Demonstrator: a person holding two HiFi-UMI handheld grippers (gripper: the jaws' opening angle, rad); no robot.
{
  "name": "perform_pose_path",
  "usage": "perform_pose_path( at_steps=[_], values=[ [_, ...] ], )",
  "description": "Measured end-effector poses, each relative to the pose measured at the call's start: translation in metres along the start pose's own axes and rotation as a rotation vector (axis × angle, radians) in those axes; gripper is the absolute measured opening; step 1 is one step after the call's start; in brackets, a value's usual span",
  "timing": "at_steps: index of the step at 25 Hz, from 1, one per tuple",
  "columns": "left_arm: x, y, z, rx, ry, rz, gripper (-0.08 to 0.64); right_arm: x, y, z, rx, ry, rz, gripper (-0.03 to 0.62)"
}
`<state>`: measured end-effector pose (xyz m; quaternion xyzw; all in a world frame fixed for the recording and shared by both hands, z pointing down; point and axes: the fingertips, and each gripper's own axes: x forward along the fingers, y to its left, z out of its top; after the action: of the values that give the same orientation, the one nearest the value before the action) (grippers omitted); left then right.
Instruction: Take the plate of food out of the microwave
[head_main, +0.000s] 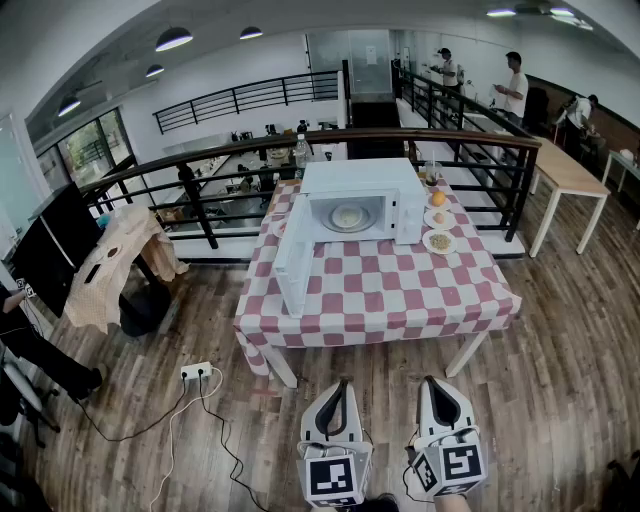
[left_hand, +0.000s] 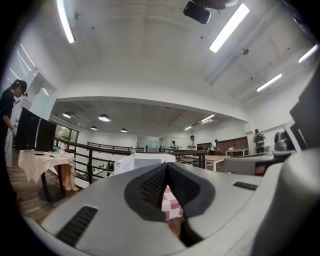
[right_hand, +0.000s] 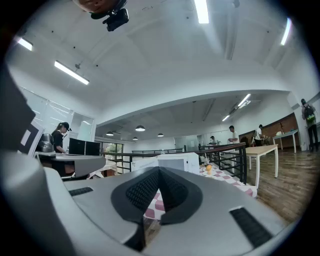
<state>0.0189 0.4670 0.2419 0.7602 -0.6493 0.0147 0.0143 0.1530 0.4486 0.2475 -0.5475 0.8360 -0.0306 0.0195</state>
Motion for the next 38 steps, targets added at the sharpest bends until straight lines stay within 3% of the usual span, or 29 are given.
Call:
perform_pose_path(
  at_steps=[7, 17, 38],
  values=[
    [0.003, 0.003, -0.001, 0.011, -0.06, 0.013, 0.02, 0.001, 0.0, -0.003, 0.003, 0.005, 0.007, 0.0],
    [0.011, -0.006, -0.001, 0.01, -0.002, 0.021, 0.02, 0.008, -0.014, -0.001, 0.018, -0.005, 0.011, 0.002],
    [0.04, -0.025, -0.014, -0.021, 0.022, 0.074, 0.02, 0.026, -0.041, -0.013, 0.04, 0.018, 0.079, 0.002]
  ],
)
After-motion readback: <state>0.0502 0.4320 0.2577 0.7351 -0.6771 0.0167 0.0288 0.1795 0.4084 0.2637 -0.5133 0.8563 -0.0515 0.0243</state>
